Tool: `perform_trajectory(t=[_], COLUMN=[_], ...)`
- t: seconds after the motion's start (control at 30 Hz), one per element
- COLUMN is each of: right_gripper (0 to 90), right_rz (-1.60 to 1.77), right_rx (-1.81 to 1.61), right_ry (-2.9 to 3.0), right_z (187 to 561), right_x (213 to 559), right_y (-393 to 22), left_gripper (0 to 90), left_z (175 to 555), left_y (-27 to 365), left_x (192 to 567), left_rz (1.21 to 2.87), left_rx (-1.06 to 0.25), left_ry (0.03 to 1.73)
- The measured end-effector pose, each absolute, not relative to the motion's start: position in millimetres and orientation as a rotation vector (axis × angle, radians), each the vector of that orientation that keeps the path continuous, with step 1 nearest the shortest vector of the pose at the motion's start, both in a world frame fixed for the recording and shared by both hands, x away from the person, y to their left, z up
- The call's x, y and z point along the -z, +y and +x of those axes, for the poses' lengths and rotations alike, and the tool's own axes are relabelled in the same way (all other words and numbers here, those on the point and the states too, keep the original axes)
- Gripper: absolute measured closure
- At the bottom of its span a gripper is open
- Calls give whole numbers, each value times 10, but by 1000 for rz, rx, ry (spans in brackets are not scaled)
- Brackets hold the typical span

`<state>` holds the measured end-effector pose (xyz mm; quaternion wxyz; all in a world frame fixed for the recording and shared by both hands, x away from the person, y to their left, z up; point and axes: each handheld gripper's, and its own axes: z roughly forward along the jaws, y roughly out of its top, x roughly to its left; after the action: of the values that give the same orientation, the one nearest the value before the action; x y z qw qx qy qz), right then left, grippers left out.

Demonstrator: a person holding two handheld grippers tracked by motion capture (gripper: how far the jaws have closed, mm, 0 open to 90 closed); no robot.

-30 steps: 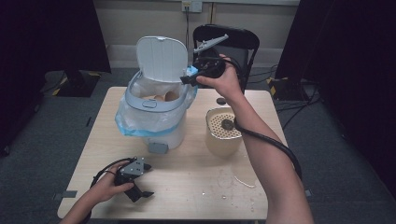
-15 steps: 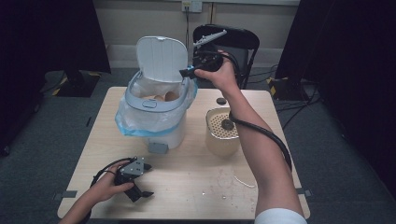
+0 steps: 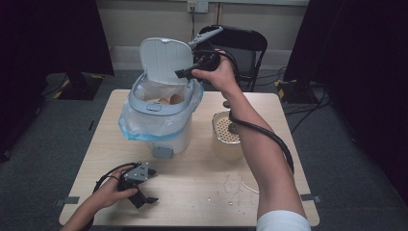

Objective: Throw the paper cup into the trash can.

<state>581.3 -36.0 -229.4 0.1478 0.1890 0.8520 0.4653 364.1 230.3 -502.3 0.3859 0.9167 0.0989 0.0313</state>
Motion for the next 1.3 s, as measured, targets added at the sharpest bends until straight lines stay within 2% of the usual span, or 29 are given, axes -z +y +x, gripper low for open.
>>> perform_trajectory(t=[0.13,0.47,0.53,0.73,0.9,1.2,1.3], right_gripper=[274,182,137,181,183,278,346], right_rz=[512,446,464,446,431,400,379], right_rx=[-1372,-1364,-1405,-1423,-1404,-1403,-1433], right_ry=[2469,2500,2492,2510,2545,2614,2625], right_z=[5731,5513,5473,5396,5357,5321,5308], right_x=[2281,2291,2279,2267,2300,2384,2382], right_y=[-380,-334,-335,-305,-292,-325,-329], left_gripper=[0,0,0,0,0,0,0], left_z=[3641,3639,3638,3639,3639,3641,3640], left_y=[2303,2302,2302,2301,2301,2302,2302], left_x=[5023,5021,5021,5021,5022,5022,5023], left_rz=[2334,2335,2335,2335,2333,2334,2333], left_rx=[-80,-83,-84,-82,-82,-81,-81], left_ry=[252,256,257,255,254,252,253])
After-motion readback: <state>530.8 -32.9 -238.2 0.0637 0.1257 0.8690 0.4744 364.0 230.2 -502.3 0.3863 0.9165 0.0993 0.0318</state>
